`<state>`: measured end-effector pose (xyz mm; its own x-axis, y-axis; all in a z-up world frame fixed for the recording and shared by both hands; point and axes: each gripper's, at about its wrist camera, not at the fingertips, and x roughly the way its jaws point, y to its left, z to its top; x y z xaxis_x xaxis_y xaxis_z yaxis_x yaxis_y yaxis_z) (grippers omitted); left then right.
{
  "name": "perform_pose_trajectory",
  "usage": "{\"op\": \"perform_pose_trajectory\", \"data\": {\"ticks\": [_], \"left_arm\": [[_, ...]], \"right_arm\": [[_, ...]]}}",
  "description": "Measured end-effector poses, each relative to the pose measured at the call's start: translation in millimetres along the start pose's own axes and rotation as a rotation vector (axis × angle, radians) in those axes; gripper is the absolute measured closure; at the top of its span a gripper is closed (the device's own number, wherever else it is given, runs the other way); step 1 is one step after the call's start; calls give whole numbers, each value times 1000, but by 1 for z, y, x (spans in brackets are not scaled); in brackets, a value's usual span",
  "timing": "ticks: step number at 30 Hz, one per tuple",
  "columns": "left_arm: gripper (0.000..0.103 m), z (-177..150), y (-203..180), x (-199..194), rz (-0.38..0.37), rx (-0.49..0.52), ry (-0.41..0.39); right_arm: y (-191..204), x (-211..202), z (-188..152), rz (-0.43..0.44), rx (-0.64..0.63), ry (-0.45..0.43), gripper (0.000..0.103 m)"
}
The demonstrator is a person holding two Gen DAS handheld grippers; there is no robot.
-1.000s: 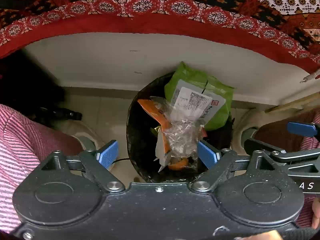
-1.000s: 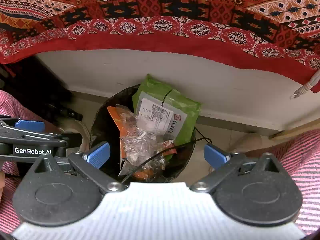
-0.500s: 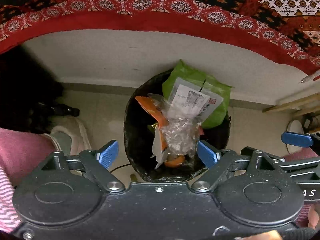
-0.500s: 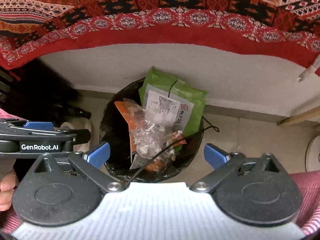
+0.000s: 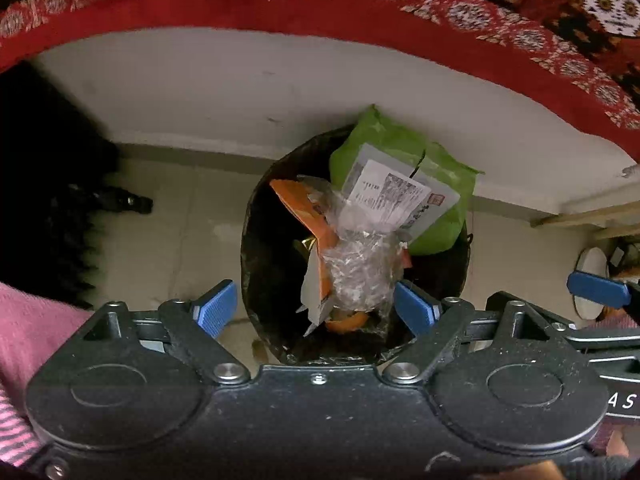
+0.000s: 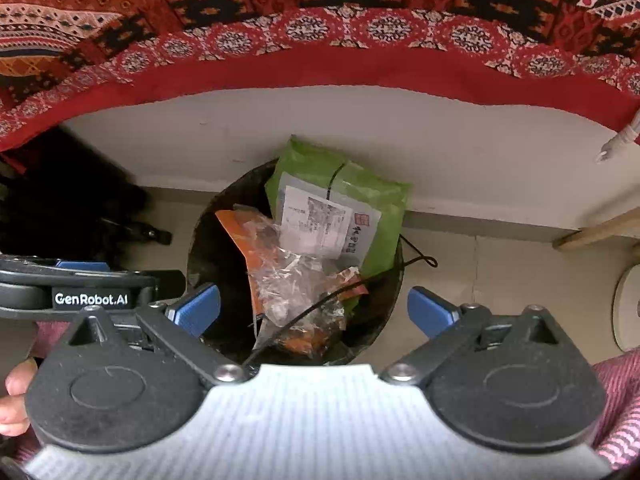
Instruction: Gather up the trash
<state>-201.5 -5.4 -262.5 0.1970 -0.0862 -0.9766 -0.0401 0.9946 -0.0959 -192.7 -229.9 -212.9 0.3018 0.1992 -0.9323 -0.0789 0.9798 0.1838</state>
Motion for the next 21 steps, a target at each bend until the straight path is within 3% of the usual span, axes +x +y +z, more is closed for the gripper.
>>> {"op": "perform_pose_trajectory", "data": {"ticks": [21], "left_arm": [[18, -2, 6, 10, 2, -22, 12]], "right_arm": [[5, 11, 3, -16, -4, 21, 0]]}}
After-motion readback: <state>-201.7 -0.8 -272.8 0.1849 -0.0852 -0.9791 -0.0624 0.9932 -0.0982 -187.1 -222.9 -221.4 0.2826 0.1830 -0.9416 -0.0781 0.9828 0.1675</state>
